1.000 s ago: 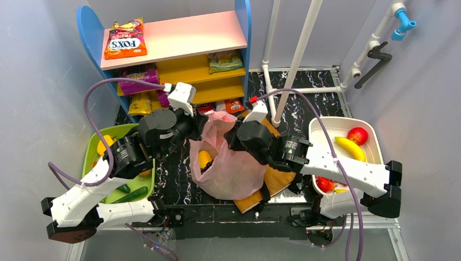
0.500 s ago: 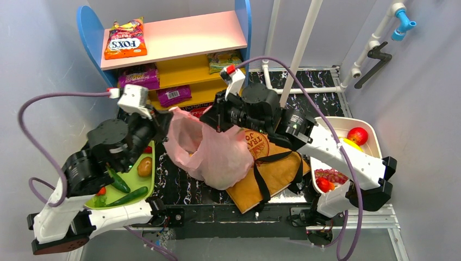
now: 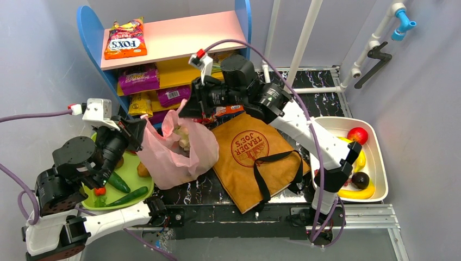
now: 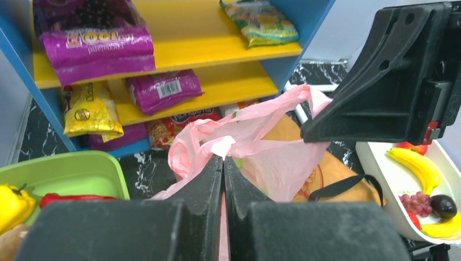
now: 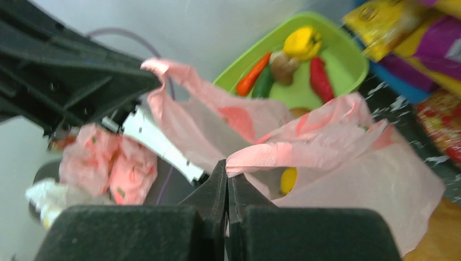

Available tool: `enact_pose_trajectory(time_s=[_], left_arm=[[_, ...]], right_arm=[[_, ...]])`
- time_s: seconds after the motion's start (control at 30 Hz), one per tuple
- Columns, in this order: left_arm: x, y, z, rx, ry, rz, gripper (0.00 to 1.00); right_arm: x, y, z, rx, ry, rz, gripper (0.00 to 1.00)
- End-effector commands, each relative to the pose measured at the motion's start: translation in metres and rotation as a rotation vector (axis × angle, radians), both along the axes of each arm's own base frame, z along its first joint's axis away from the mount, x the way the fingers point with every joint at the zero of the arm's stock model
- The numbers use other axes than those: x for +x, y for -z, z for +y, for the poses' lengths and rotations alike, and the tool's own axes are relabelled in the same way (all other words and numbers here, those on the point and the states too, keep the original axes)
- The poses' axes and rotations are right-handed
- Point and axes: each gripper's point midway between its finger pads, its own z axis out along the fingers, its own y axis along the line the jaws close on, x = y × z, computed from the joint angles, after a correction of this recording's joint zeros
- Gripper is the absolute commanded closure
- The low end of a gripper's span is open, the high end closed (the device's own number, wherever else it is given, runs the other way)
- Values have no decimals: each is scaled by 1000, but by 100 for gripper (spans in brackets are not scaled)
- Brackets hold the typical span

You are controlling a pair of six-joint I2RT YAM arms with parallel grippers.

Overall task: Place the food into the grocery bag and tie it
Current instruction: Adjust the grocery bag at the center of the board.

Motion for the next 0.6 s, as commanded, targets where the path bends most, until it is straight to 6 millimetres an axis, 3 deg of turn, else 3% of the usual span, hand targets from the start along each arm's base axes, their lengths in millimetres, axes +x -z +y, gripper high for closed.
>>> enact_pose_trajectory(time_s=[0.0,0.1,0.2,0.47,0.57], left_arm=[[-1,24,-2,8,-1,40,100],[-5,38,-10,-5,41,70,100],[-9,53,-13,3,64,111,98],[-21,67,-17,57,151,154,84],[-27,67,-14,62,176,159,70]], right_arm=[[-46,13,-7,-9,-286,-8,99],[-50,44,-10,-55,-323,-9,99],[-58,60,-15,-75,-382,-3,99],[-89,64,-27,-41,-639,-6,99],[-99,62,-32,-30,-727,-1,99]])
